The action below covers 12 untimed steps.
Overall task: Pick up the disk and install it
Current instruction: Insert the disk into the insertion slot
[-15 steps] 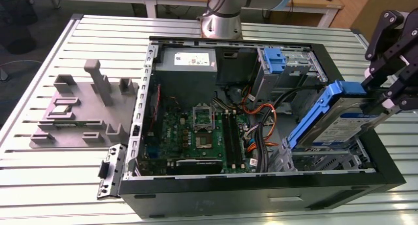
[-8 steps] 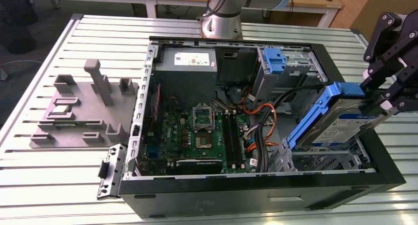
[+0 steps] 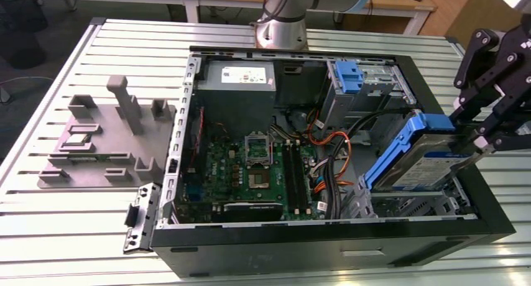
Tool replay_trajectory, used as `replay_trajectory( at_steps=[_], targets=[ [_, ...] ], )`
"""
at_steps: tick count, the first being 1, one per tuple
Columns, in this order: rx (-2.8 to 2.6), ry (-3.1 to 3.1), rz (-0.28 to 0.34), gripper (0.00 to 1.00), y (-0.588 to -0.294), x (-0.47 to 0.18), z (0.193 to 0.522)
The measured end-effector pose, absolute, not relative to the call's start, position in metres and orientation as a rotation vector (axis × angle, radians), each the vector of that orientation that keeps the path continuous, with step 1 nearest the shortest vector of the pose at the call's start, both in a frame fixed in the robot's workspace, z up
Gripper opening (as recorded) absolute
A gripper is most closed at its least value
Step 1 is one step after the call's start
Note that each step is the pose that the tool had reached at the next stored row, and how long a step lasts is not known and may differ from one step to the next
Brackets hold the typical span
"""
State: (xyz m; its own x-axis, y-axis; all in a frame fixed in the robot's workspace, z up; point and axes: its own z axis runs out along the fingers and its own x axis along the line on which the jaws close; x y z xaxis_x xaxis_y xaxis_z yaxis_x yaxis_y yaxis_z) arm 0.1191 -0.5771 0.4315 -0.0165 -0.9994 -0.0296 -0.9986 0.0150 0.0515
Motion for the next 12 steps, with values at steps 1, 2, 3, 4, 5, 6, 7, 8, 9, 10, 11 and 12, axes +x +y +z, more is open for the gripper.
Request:
replay_trajectory(
  at_steps=[1,2,3,4,5,6,7,8,9,10,11,12],
  targets=[
    [2.192,-2.227,-0.090,0.35,-0.577,0.119,0.430],
    [2.192,-2.227,-0.090,0.35,-0.577,0.119,0.428],
    [2.192,-2.227,-0.090,0.35,-0.577,0.119,0.426],
    [2.192,-2.227,-0.090,0.35,-0.577,0.119,0.424],
    [2.192,-2.227,-0.090,0.35,-0.577,0.119,0.422],
    [2.192,-2.227,-0.090,0.35,-0.577,0.119,0.421],
    [2.192,-2.227,-0.090,0.35,-0.577,0.119,0.419],
    [2.192,-2.227,-0.090,0.35,-0.577,0.119,0.417],
    [2.192,-2.227,-0.090,0.35,-0.577,0.119,0.415],
    [2.192,-2.227,-0.090,0.35,-0.577,0.119,0.413],
    [2.192,-2.227,-0.090,0.35,-0.577,0.119,0.412],
    [2.192,-2.227,-0.090,0.35,-0.577,0.119,0.410]
  ],
)
